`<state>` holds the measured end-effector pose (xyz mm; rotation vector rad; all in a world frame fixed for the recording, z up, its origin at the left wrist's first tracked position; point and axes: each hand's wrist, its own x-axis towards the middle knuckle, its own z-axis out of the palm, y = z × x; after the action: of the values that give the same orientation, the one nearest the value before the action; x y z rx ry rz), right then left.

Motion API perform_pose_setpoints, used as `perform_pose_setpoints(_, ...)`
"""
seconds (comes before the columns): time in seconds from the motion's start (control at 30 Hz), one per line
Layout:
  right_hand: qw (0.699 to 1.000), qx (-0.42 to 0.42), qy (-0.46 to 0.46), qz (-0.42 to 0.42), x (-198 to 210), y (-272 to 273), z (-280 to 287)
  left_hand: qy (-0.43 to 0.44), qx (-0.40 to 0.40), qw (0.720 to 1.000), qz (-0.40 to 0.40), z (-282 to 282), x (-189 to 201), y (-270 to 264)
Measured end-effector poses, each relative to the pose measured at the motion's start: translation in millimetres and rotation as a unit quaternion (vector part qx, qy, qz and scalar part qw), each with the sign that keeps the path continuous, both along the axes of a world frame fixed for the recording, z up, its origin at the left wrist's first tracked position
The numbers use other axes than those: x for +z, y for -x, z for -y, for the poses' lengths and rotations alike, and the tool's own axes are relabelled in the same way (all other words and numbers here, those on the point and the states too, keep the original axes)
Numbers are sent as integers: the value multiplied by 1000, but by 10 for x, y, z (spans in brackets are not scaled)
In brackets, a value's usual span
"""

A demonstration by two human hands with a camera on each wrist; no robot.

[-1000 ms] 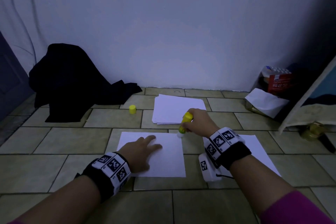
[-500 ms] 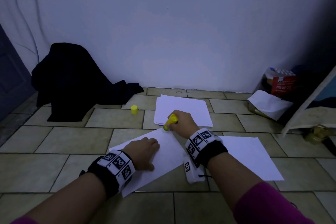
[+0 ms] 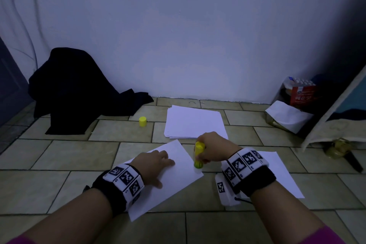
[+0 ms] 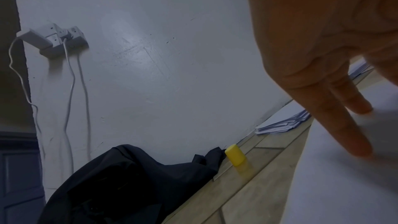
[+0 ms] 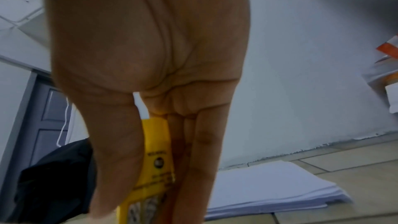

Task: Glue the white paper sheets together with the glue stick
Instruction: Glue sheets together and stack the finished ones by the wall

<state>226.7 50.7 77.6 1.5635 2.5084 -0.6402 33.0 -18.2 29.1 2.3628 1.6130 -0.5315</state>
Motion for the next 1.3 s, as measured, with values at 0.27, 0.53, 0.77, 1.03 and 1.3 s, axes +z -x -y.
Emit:
perform_pose_setpoints(0.27, 982, -108, -41, -151, -43, 32, -149, -48, 44, 998, -1, 32, 8, 2)
perform_pose_setpoints(0.53, 967, -123, -65, -212, -116, 353, -227, -53, 95, 994, 20, 49, -72, 66)
perform_pose_setpoints(0.77, 970, -83, -55, -221, -190, 752, -172, -57, 124, 990, 29, 70, -109, 46)
perform_pose_setpoints(1.03, 989, -5, -47, -143, -134, 735, -114, -42, 118, 992, 25, 24, -90, 154)
perform_pose_setpoints(1.3, 999, 24, -19, -21, -27, 220, -32, -37, 117, 992, 33, -37, -78, 244)
